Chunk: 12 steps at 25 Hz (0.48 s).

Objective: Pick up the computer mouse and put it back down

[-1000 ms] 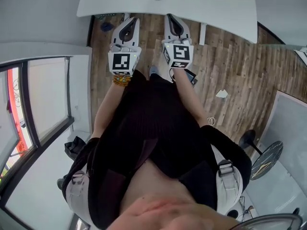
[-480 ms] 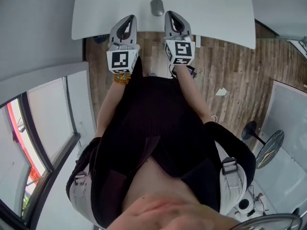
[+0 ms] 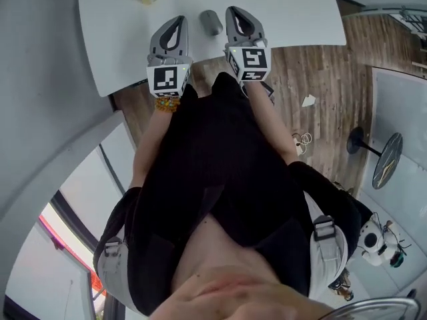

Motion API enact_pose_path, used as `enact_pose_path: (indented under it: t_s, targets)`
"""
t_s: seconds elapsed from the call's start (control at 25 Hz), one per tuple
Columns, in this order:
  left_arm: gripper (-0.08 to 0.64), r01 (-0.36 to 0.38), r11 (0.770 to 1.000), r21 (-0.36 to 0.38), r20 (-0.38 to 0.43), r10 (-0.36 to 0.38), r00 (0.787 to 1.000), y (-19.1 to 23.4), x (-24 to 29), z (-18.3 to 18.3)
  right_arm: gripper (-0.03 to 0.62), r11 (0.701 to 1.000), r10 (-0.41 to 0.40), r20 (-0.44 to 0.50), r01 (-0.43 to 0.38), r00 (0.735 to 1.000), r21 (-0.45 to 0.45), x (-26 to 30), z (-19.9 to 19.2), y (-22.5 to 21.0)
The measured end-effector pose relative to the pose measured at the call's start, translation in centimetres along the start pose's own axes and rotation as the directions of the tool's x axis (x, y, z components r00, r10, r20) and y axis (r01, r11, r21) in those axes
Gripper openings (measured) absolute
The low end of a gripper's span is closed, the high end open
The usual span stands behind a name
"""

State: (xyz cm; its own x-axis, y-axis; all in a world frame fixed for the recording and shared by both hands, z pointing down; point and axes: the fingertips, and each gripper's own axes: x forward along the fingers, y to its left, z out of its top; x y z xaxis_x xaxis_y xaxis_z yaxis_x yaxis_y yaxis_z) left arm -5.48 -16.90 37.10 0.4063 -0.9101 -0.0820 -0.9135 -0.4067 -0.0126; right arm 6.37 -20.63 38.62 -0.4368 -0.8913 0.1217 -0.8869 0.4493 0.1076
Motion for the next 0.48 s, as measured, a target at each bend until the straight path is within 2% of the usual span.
enact_pose_path:
  t_s: [0.16, 0.48]
  targets:
    - [0.014, 0.042, 0.999, -0.003, -0.012, -0.042, 0.999, 0.5, 1.1, -1.2, 0.029, 0.999, -0.043, -0.021, 0.043, 0.999, 0.006, 1.3, -0.9, -0.7]
    - [0.014, 0.041, 0.999, 0.002, -0.023, -0.041, 0.999, 1.7, 4.1, -3.6, 0.029, 1.000, -0.030, -0.047, 0.030, 0.998, 0.004, 3.9, -3.8, -1.9]
